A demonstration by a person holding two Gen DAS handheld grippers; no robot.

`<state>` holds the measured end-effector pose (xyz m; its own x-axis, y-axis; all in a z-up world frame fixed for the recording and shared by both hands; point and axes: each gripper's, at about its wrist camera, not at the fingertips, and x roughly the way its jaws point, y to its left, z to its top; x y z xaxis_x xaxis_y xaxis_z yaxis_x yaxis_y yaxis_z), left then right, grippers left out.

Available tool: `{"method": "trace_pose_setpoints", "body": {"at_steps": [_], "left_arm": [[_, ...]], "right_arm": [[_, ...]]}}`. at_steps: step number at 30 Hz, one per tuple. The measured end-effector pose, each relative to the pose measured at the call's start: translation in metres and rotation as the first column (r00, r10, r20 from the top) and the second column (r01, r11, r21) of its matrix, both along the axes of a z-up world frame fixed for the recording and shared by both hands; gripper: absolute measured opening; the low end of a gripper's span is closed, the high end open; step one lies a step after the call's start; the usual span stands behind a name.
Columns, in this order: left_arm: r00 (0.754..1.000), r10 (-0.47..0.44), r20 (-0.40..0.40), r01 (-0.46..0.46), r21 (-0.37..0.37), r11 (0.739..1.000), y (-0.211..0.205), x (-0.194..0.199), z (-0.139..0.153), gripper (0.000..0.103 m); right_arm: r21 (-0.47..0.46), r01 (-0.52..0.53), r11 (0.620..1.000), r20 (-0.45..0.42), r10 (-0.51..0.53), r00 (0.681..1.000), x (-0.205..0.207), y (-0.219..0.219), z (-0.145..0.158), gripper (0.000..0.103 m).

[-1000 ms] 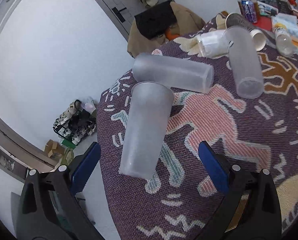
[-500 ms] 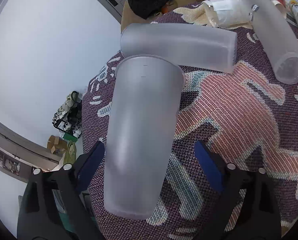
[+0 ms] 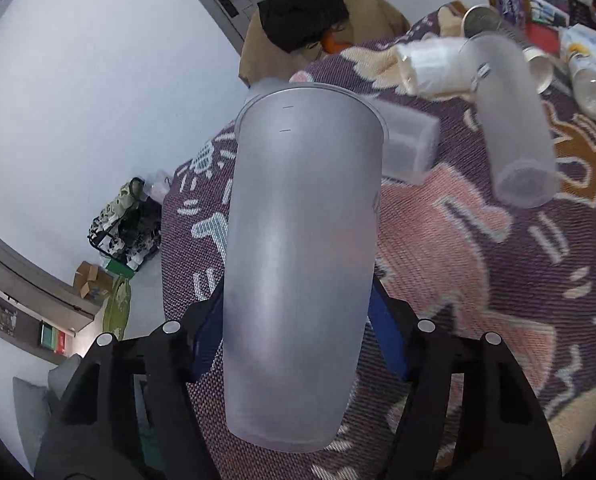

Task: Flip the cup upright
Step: 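Lift the frosted cup with the left gripper and rotate it toward the right gripper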

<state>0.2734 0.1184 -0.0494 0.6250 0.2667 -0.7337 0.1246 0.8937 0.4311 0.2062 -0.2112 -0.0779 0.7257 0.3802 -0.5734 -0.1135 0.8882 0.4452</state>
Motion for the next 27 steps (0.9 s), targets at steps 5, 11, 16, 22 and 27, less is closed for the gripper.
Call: {"method": "trace_pose_setpoints", "body": {"at_steps": [5,11,16,22,27], "left_arm": [[1.0,-0.01,0.014,0.011,-0.095,0.995,-0.017,-0.022,0.022,0.066],[1.0,-0.003,0.004,0.004,-0.287,0.958,-0.035,-0.046,0.038,0.066],[0.999,-0.029,-0.03,0.014,-0.406,0.914,-0.06,-0.068,0.038,0.066],[0.996,-0.066,-0.054,0.029,-0.513,0.858,-0.089,-0.095,0.034,0.066],[0.994,-0.083,-0.069,0.029,-0.572,0.82,-0.108,-0.106,0.031,0.066]], "right_arm": [[0.015,0.003,1.0,0.006,-0.003,1.0,-0.013,-0.007,0.004,0.095],[0.01,0.027,1.0,0.011,-0.027,1.0,-0.031,-0.023,0.008,0.095],[0.004,0.051,0.999,0.01,-0.051,0.999,-0.044,-0.039,0.011,0.095],[-0.002,0.077,0.997,0.01,-0.077,0.997,-0.058,-0.053,0.014,0.095],[0.002,0.08,0.997,0.008,-0.08,0.997,-0.067,-0.058,0.015,0.095]]}}
